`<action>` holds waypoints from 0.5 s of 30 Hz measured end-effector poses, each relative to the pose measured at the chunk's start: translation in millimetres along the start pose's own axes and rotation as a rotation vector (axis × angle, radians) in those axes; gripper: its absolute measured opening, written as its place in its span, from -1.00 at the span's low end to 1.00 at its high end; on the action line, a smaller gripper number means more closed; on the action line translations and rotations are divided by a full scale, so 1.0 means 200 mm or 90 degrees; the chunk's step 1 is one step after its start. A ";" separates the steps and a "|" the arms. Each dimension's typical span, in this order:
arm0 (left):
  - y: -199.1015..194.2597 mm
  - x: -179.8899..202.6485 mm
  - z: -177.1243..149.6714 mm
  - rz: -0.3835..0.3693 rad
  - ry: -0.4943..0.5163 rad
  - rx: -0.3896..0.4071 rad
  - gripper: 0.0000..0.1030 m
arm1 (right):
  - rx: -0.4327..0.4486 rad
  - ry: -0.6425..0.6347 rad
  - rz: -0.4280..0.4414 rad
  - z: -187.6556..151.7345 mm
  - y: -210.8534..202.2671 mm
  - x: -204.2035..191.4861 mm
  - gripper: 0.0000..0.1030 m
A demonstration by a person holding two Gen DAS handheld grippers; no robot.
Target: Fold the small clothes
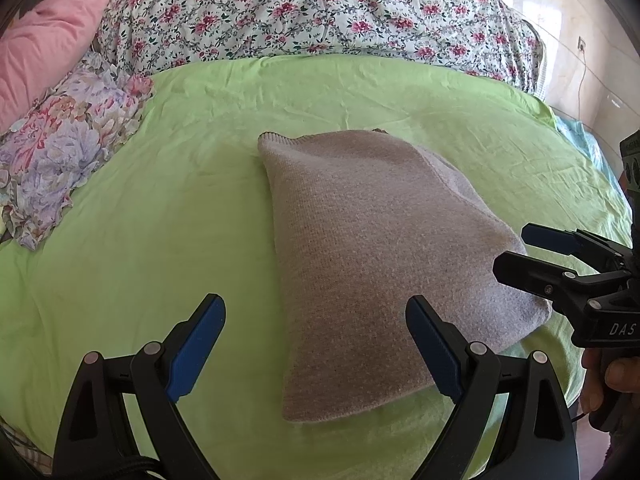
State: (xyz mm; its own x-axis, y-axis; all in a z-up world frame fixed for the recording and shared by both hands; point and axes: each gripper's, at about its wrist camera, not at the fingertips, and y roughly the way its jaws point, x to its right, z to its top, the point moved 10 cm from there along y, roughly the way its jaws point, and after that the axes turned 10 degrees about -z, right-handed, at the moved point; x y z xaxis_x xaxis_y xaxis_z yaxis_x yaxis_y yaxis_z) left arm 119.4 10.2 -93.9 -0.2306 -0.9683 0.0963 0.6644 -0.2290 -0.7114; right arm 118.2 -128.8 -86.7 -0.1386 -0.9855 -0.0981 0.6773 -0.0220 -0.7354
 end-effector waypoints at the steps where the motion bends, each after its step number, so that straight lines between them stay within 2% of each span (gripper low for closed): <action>1: 0.00 0.00 0.00 0.000 0.001 0.000 0.79 | 0.000 -0.001 -0.001 0.00 0.00 0.00 0.75; 15: 0.01 -0.01 0.01 -0.002 0.005 0.000 0.79 | 0.001 0.002 -0.001 0.00 0.00 0.00 0.75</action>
State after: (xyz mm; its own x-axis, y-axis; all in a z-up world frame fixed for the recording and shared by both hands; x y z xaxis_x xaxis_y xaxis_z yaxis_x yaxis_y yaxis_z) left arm 122.5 12.2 -93.2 -0.2382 -0.9668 0.0926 0.6640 -0.2317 -0.7109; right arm 117.4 -127.9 -86.3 -0.1415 -0.9850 -0.0988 0.6783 -0.0238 -0.7344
